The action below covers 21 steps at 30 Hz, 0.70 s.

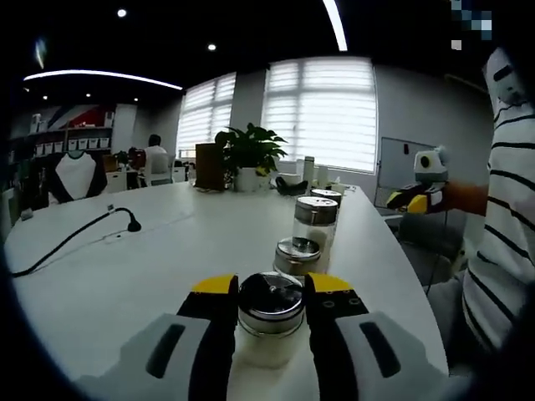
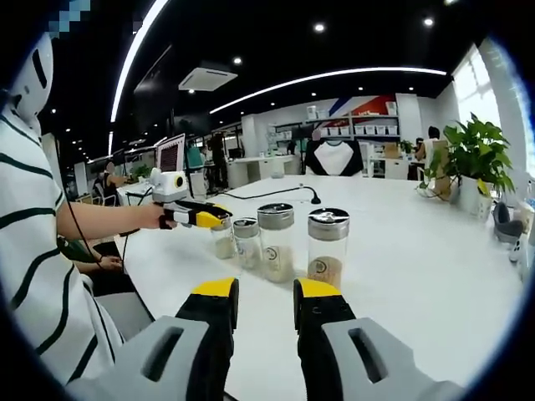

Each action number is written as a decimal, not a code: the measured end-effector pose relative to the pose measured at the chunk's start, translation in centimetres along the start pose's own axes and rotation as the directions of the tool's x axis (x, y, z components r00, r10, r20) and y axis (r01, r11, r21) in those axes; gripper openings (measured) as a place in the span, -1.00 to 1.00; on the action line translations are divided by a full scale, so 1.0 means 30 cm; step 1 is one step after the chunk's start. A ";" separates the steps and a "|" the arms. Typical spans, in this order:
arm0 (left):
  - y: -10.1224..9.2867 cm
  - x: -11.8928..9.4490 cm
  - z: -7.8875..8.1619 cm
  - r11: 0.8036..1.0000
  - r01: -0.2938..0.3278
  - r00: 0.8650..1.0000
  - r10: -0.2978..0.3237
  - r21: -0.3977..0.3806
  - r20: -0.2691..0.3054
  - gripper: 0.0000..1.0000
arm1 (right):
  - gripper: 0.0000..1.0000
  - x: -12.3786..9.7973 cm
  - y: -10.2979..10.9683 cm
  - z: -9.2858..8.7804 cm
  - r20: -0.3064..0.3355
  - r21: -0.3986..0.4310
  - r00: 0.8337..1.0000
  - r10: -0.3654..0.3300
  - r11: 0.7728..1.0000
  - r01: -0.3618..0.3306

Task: Rotate the seasoning bottle until the label or dispensing opening points toward the visible target arrow and the bottle remains upright within the marked orientation range

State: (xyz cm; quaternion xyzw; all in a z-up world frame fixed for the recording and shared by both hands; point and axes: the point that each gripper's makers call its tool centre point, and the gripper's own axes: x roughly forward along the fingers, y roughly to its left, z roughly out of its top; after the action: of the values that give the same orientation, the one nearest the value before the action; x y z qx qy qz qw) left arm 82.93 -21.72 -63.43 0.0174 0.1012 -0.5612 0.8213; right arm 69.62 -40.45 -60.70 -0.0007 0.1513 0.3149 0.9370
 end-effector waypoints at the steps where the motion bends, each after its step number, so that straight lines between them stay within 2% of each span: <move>1: -0.002 0.000 -0.001 1.000 0.013 1.000 -0.013 0.001 -0.002 -0.34 | -0.51 0.001 -0.002 0.002 0.001 0.001 1.000 -0.002 1.000 0.002; 5: -0.008 0.005 0.001 0.998 0.060 0.998 -0.060 0.007 -0.016 -0.34 | -0.51 0.004 -0.005 0.000 0.000 0.006 1.000 -0.005 1.000 0.005; 7: -0.008 0.006 0.000 0.996 0.086 0.996 -0.086 -0.017 -0.023 -0.34 | -0.51 0.006 -0.004 -0.005 -0.004 0.007 1.000 -0.004 1.000 0.004; 10: -0.009 0.012 0.000 0.996 0.089 0.995 -0.090 -0.018 -0.030 -0.33 | -0.51 0.010 -0.004 -0.009 -0.006 0.012 1.000 -0.003 1.000 0.003; 14: -0.011 0.013 -0.001 0.997 0.075 0.996 -0.076 -0.005 -0.038 -0.33 | -0.51 0.015 -0.001 -0.007 -0.005 0.010 1.000 0.003 1.000 -0.003; 17: -0.011 0.006 0.004 0.999 0.039 0.999 -0.039 -0.001 -0.036 -0.32 | -0.51 0.016 -0.003 -0.002 -0.002 0.007 1.000 0.003 1.000 -0.003; 21: -0.006 -0.006 0.043 0.998 -0.052 0.998 0.052 -0.031 0.028 -0.26 | -0.51 0.012 -0.003 0.004 0.006 0.007 1.000 0.001 1.000 -0.001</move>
State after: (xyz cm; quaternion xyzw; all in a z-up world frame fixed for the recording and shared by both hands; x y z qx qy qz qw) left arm 82.89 -21.80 -62.11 -0.0007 0.0975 -0.5382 0.8371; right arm 69.98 -40.31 -60.69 0.0036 0.1497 0.3148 0.9373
